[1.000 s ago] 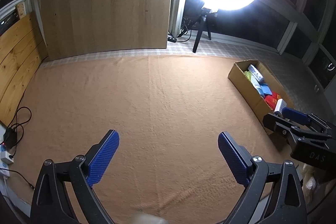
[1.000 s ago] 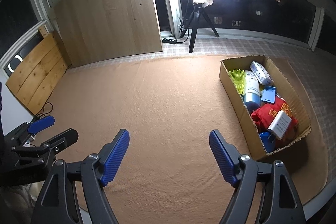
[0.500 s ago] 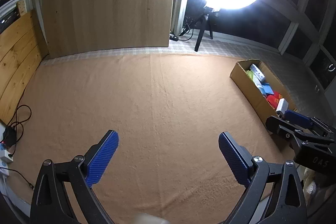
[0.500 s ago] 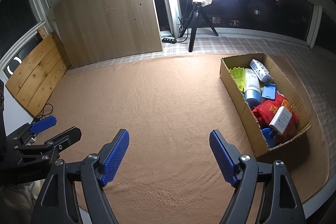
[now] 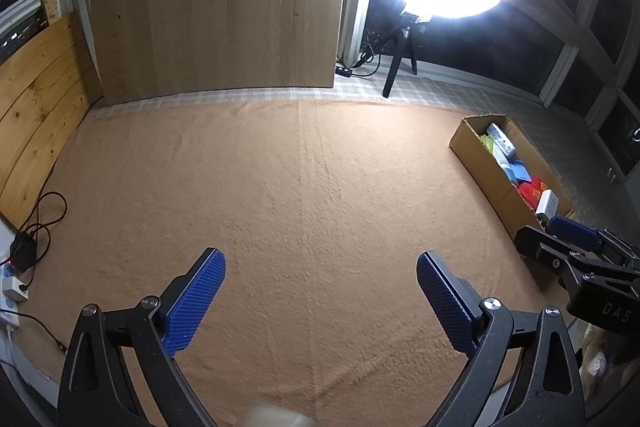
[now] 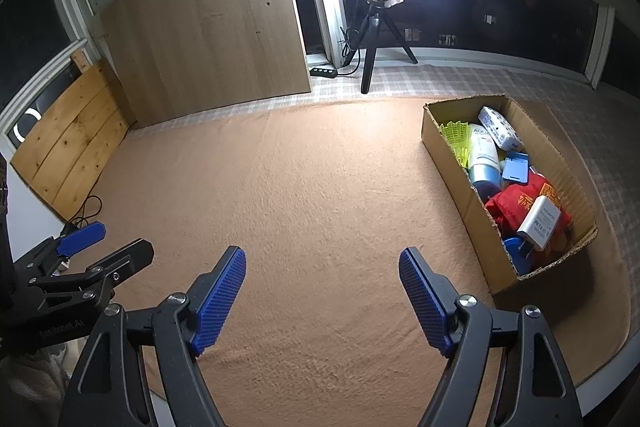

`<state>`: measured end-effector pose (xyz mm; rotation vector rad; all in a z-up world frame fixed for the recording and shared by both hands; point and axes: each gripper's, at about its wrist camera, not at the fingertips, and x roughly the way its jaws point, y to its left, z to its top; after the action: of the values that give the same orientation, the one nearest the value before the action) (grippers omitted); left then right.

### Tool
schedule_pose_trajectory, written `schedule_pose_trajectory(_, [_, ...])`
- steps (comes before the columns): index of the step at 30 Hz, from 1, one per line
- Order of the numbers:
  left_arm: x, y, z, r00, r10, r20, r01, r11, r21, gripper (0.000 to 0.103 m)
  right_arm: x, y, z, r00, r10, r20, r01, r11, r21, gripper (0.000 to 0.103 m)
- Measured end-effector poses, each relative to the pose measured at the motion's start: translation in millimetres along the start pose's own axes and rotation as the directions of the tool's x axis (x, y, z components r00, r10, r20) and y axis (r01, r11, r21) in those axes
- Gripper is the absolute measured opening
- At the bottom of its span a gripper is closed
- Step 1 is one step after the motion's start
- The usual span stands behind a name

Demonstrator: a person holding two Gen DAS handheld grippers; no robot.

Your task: Organize objects

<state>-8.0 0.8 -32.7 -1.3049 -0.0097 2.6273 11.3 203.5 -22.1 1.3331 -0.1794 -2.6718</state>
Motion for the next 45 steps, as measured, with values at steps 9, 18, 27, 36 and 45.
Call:
schedule_pose_trajectory(9, [1, -1, 0, 1.0, -0.009, -0.007, 0.009, 1.0, 0.001, 0.098, 1, -2, 1, 1.0, 0.002, -0.005, -0.002, 1.0, 0.005, 0.076])
schedule_pose_trajectory(18, [5, -3, 1, 1.0, -0.012, -0.018, 0.012, 1.0, 0.003, 0.098, 4, -5, 1, 1.0, 0.002, -0.014, -0.001, 1.0, 0.015, 0.076])
schedule_pose_trajectory(27, [10, -3, -1, 1.0, -0.001, -0.026, 0.001, 1.0, -0.002, 0.098, 7, -7, -1, 1.0, -0.003, -0.024, 0.004, 1.0, 0.025, 0.076])
schedule_pose_trajectory(36, [18, 2, 3, 0.999, 0.008, -0.033, -0.008, 1.0, -0.001, 0.098, 8, -6, -1, 1.0, -0.01, -0.024, 0.011, 1.0, 0.028, 0.076])
schedule_pose_trajectory(45, [24, 4, 5, 0.999, 0.012, -0.04, -0.012, 1.0, -0.002, 0.098, 15, -7, 1, 0.999, -0.008, -0.034, 0.009, 1.0, 0.029, 0.076])
